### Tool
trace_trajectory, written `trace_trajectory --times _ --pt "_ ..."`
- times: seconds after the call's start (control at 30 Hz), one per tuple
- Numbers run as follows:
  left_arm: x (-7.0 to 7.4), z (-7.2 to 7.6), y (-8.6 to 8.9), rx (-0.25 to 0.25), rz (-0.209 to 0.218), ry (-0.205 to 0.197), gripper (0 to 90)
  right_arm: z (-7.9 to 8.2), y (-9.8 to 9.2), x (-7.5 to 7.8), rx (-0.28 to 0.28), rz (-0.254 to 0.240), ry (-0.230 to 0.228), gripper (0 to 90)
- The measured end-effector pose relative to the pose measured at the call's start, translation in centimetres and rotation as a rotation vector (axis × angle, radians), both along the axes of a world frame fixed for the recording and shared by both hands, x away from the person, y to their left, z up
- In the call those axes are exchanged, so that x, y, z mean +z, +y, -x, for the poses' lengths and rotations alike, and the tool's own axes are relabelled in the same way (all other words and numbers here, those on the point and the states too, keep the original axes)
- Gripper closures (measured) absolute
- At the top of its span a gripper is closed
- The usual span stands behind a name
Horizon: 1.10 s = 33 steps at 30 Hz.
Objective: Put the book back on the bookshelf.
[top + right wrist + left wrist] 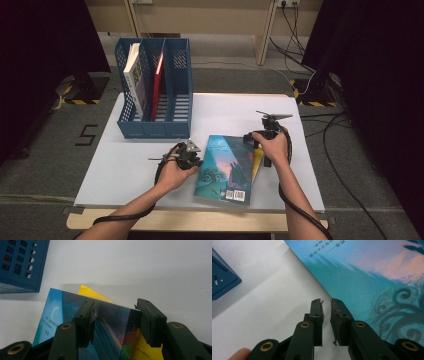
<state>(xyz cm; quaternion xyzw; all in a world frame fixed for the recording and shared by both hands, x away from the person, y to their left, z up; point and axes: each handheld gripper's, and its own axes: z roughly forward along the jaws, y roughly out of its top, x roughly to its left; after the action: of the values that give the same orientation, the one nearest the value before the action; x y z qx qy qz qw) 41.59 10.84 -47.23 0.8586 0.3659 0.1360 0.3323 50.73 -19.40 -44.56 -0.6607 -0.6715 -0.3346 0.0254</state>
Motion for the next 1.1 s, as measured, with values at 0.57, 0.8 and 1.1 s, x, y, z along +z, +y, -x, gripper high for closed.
trace_trajectory --times 0.57,0.8,1.1 --pt "-0.9 0.6 -0.8 -0.010 -0.064 -0.036 78.9 0.4 0.0 -0.8 -0.008 -0.018 0.017 47.0" --pt "-0.9 0.5 -0.7 -0.009 -0.065 -0.035 78.5 0.7 -0.3 -0.3 -0.038 -0.034 0.021 58.7" --pt "-0.9 0.6 -0.7 -0.012 -0.071 -0.045 77.9 1.0 0.3 1.9 -0.028 -0.047 -0.019 68.2"
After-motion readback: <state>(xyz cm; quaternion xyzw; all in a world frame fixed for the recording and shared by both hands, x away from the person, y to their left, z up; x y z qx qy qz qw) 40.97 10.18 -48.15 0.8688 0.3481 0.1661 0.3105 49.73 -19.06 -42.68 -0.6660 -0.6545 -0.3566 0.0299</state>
